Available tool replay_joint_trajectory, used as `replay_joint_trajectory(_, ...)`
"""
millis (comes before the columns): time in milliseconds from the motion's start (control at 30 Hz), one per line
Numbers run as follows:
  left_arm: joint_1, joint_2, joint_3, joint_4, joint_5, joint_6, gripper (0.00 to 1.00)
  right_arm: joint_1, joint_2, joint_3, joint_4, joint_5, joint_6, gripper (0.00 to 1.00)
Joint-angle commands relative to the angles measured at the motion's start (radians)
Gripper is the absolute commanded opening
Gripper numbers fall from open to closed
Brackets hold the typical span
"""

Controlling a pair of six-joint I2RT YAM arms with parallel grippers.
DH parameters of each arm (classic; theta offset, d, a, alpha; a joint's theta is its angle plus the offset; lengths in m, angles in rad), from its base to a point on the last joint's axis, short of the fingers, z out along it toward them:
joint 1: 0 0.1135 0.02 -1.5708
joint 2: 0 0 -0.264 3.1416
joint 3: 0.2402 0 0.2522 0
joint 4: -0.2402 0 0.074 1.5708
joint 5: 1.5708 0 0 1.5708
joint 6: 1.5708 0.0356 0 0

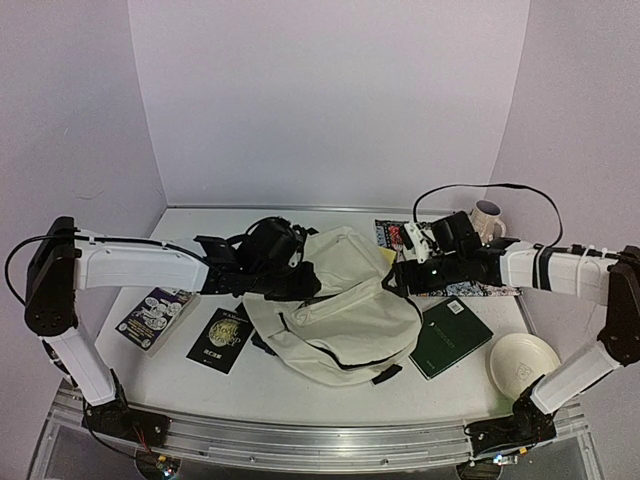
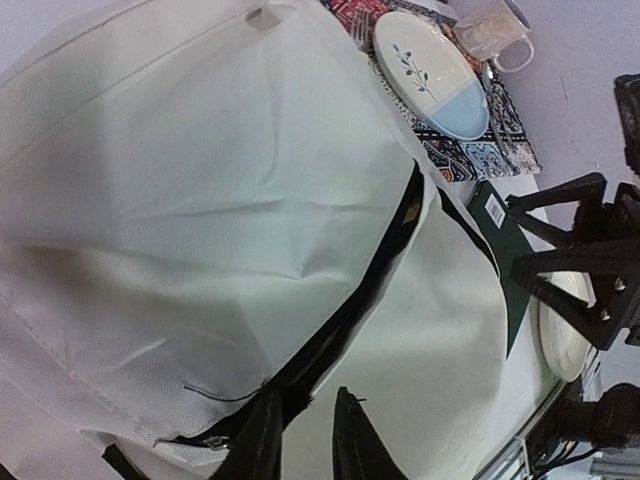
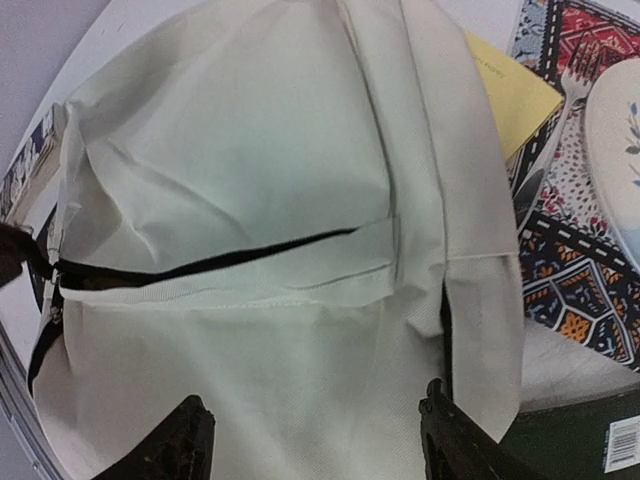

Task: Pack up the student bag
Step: Adjust the student bag with the book.

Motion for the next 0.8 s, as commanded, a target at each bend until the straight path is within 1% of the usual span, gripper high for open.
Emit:
replay_joint_trajectory(0, 0.001, -0.069, 0.031, -0.012, -0.066, 0.034, 0.33, 0.067, -0.029, -0.025, 0.012, 0.003, 0.009, 0.74)
replay_joint_trajectory(67, 0.002, -0.111, -0.003, -0.054, -0.105, 0.031, 0.42, 0.084, -0.036, -0.033, 0.012, 0.009, 0.007, 0.76)
replay_joint_trajectory(133, 0.006, -0.16, -0.05, -0.098, -0.138, 0.016, 0.49, 0.094, -0.046, -0.037, 0.013, 0.014, 0.002, 0.77)
replay_joint_trajectory(233, 0.021, -0.249, -0.143, -0.158, -0.164, -0.02, 0.53, 0.102, -0.062, -0.038, 0.015, 0.017, -0.006, 0.79)
replay_joint_trajectory(333, 0.049, -0.337, -0.248, -0.179, -0.141, -0.071, 0.54, 0.116, -0.077, -0.034, 0.02, 0.007, -0.027, 0.8)
replay_joint_trajectory(467, 0.08, -0.399, -0.35, -0.181, -0.093, -0.121, 0.53, 0.165, -0.085, -0.031, 0.038, -0.02, -0.081, 0.83)
replay_joint_trajectory(567, 0.093, -0.405, -0.394, -0.18, -0.058, -0.135, 0.52, 0.213, -0.08, -0.017, 0.035, -0.027, -0.112, 0.85)
replay_joint_trajectory(733, 0.118, -0.377, -0.425, -0.163, -0.028, -0.136, 0.52, 0.31, -0.055, -0.002, 0.01, -0.026, -0.172, 0.89)
replay_joint_trajectory(767, 0.123, -0.369, -0.429, -0.153, -0.019, -0.133, 0.52, 0.33, -0.043, 0.003, 0.002, -0.026, -0.183, 0.93)
